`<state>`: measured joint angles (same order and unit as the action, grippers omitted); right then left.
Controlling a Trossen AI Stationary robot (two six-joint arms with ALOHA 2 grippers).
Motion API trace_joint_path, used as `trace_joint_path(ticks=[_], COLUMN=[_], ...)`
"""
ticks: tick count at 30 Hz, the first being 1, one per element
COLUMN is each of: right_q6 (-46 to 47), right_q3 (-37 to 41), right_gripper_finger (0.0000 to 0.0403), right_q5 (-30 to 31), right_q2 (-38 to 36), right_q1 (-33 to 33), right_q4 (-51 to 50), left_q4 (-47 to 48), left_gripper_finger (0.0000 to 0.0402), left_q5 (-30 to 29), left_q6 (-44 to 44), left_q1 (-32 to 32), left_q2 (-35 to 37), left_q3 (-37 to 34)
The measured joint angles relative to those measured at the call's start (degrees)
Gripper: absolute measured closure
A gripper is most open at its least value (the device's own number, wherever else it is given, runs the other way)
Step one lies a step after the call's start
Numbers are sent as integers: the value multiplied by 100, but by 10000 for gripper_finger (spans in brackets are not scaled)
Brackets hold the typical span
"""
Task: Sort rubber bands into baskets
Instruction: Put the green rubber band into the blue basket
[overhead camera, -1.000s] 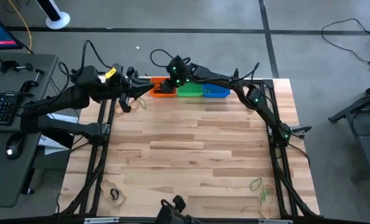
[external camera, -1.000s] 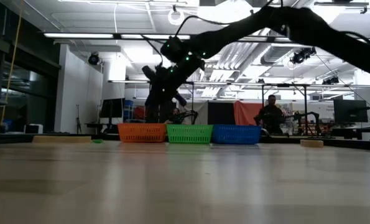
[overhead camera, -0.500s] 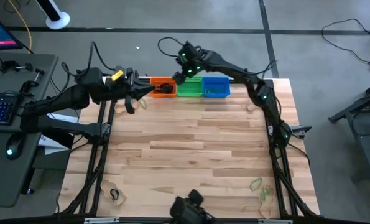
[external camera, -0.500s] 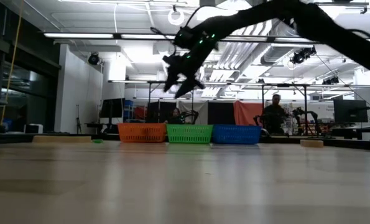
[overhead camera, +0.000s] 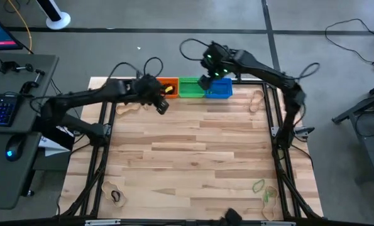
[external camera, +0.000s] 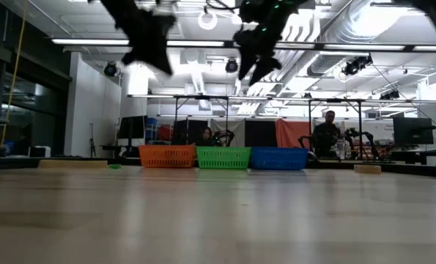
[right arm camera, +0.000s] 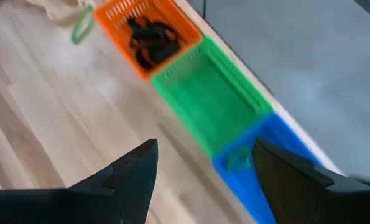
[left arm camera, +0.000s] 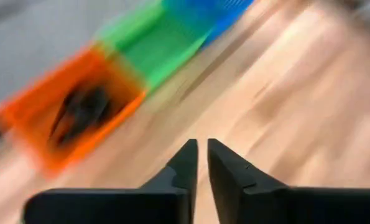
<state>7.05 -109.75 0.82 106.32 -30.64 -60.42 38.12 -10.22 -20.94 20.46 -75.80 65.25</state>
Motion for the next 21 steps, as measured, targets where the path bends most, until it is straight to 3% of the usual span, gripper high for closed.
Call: trace_joint_path(ticks=[5,8,12,16,21], right_q6=[648,1258,2059,2620,2753], right_q3=[1623,2665,3794,4437,4566], right_gripper_finger=[153,153,153,153,153], right_q5=[238,247,219,193,190], right_q2=[-1246,-1897,-2567,-2927,-2998], right_q1=[115,220,426,650,863], right_q4=[418,913,1562,1913,2008], left_q4=[1190,1238,1164,948,731], left_gripper_finger=[305,269,241,232,231], left_q5=[-104,-338,94,250,424], left_q6=[-473,-713,-1380,-1567,-1362], left_q1=[636,989,1424,1613,1706], left_q2=[-651,-892,-1239,-1465,-1755], left_q3=[-6,-176,-407,-620,-737])
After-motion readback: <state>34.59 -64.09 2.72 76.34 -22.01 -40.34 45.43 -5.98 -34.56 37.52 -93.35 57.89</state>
